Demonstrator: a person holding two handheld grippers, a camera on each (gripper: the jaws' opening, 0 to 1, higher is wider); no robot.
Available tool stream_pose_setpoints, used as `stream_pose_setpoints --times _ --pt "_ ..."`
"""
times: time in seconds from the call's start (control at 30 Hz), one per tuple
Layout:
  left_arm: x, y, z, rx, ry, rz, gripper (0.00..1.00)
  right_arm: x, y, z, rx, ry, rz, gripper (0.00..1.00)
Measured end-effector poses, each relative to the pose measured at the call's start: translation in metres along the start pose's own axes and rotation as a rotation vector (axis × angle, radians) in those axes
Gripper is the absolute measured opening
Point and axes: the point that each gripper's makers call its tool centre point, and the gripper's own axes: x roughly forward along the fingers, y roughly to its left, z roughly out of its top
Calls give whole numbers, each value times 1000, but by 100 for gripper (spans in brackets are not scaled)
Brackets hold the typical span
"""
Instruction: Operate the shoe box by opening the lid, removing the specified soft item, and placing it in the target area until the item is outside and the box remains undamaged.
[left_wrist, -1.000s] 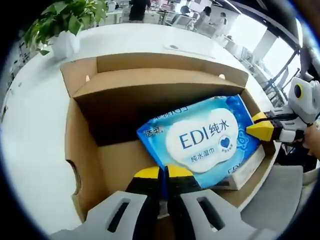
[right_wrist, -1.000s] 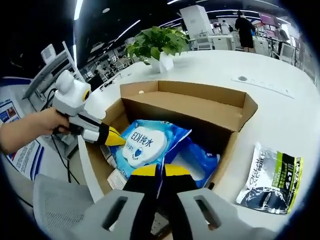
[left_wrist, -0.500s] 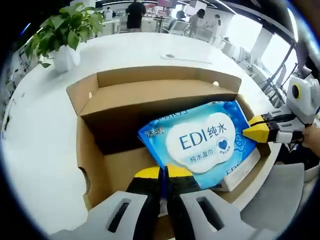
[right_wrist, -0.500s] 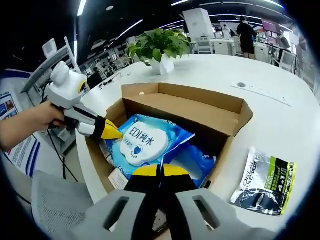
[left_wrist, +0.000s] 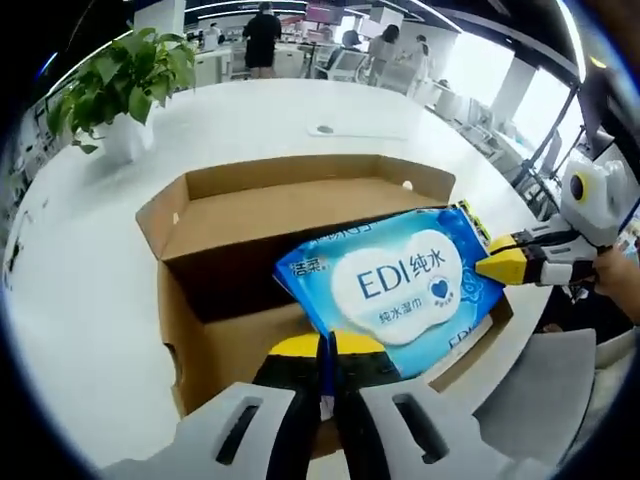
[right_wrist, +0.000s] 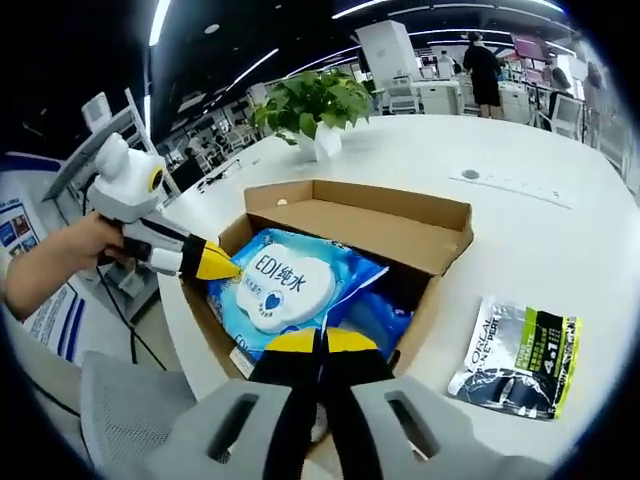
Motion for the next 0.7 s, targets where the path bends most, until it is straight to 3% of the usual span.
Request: stream_pose_setpoints --times 0.4,0.7 --pt "-13 -29 17 20 -23 -33 0 -31 -9 10 34 -34 -8 0" --pt "-8 -54 25 40 -18 -61 0 -54 -26 7 54 -32 -31 0"
